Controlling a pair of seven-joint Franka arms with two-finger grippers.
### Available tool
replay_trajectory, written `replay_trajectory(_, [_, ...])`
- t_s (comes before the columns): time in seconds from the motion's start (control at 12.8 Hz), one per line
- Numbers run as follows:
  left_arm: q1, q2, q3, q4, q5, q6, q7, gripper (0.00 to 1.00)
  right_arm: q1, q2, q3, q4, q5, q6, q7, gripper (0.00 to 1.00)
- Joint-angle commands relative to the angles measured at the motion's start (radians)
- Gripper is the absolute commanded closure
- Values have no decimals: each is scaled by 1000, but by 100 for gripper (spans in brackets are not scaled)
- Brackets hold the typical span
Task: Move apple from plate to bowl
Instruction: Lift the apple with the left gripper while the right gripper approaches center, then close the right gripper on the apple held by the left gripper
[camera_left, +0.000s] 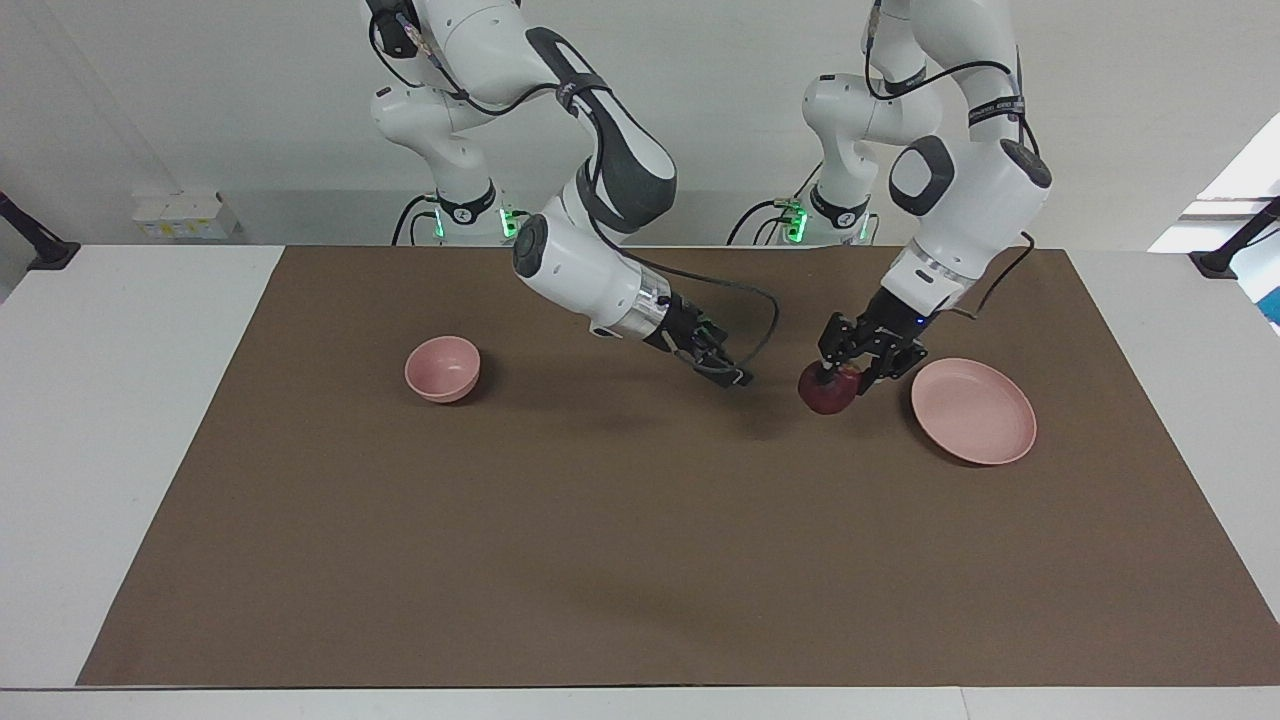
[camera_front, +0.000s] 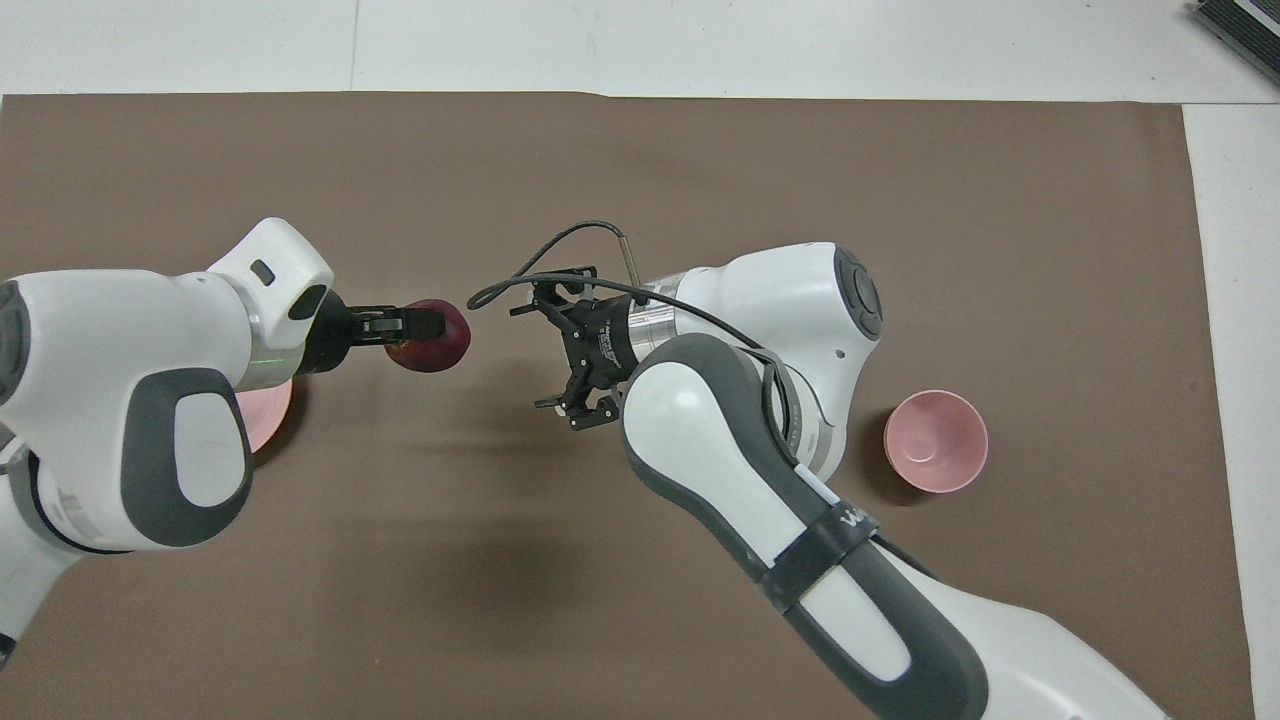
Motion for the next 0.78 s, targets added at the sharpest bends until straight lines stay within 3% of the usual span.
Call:
replay_trajectory(0.0, [-12,4,-53,11,-18,32,-86,99,0,34,1,14,25,9,5,0])
replay_trajectory(0.55, [-64,1,-94,17,-18,47,-198,96,7,43,0,16,59,13,4,0])
replay_trajectory(0.63, [-64,7,-97,26,-18,61,-221,96,16,43,0,16,55,12,-10,4])
replay_trajectory(0.71, [-69,11,-102,38,-18,67,-238,96,16,43,0,14,55,10,-24,61])
